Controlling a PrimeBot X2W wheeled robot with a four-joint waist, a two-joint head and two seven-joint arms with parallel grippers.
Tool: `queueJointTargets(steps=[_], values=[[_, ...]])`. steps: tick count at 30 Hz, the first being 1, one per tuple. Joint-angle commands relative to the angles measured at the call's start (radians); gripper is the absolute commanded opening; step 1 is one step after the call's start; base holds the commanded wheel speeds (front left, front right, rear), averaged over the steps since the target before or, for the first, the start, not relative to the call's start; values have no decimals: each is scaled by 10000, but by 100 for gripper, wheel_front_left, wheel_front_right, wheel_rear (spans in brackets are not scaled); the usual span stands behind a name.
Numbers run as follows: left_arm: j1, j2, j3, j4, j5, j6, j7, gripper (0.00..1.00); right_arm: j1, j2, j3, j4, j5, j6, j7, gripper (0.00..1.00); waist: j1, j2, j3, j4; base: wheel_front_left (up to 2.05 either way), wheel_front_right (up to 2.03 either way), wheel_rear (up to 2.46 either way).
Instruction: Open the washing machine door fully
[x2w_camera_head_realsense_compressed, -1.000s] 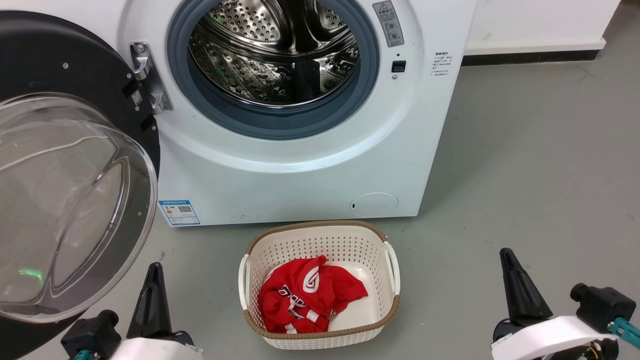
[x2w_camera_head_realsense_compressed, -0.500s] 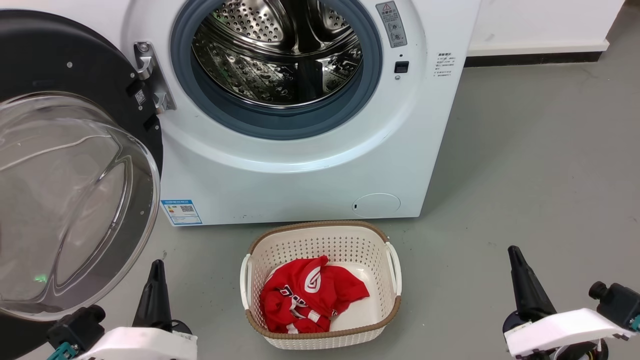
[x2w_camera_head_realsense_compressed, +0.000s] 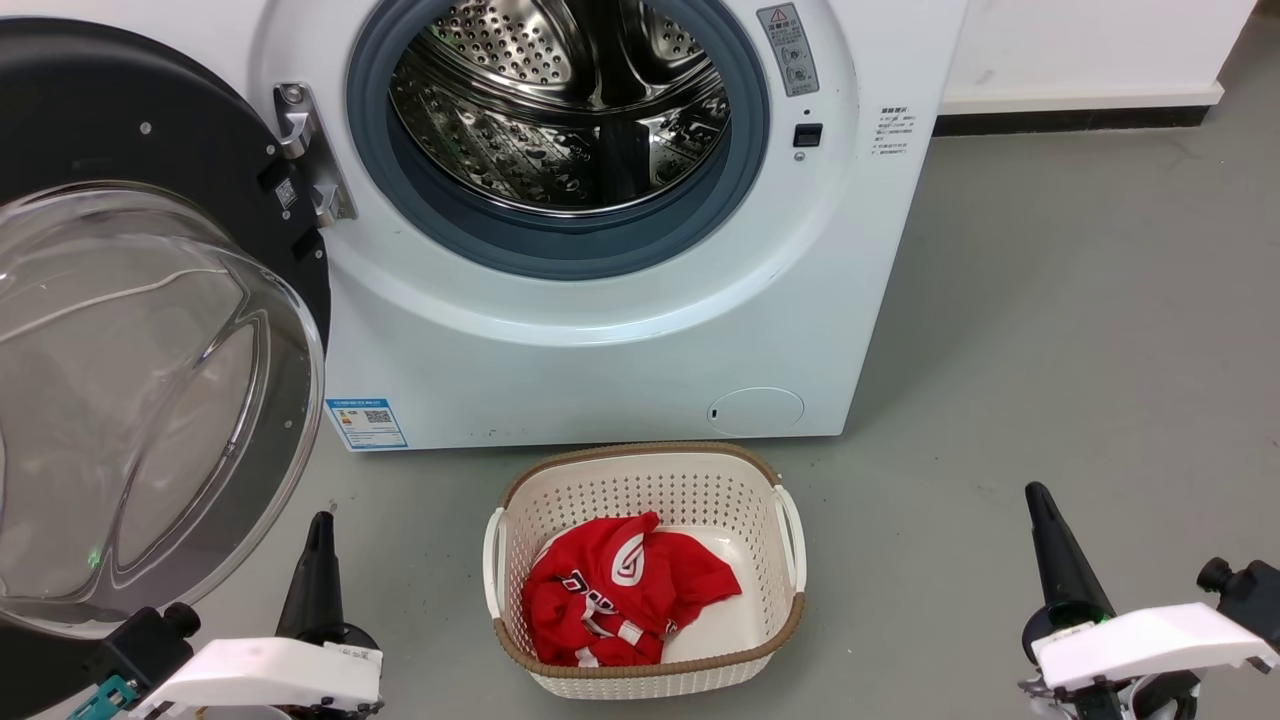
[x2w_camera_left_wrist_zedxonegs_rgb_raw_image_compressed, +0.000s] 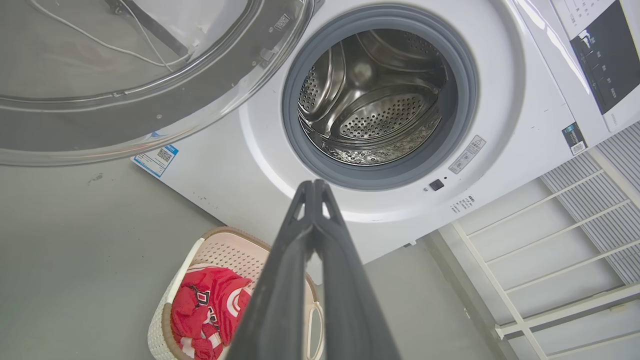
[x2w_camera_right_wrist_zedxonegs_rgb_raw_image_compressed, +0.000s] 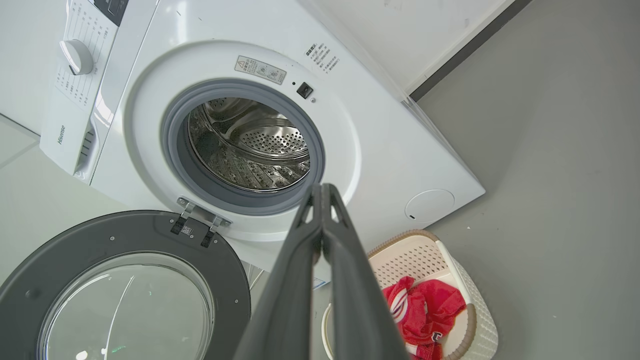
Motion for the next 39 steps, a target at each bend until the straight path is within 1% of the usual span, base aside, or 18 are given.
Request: queueJointTargets(steps=[1, 20, 39], values=[[-235, 27, 18, -44, -302, -90, 63, 0, -312, -74, -44, -76, 306, 0, 38, 0, 0, 0, -1, 4, 0, 0, 0], [-583, 29, 81, 384, -2631, -253, 645, 0, -527, -91, -251, 214, 2504, -1, 458, 0, 0, 0, -18, 77, 0, 0, 0], [-875, 30, 139, 748, -4582, -379, 1111, 0, -737, -76, -465, 462, 4327, -1, 856, 0, 0, 0, -35, 150, 0, 0, 0]])
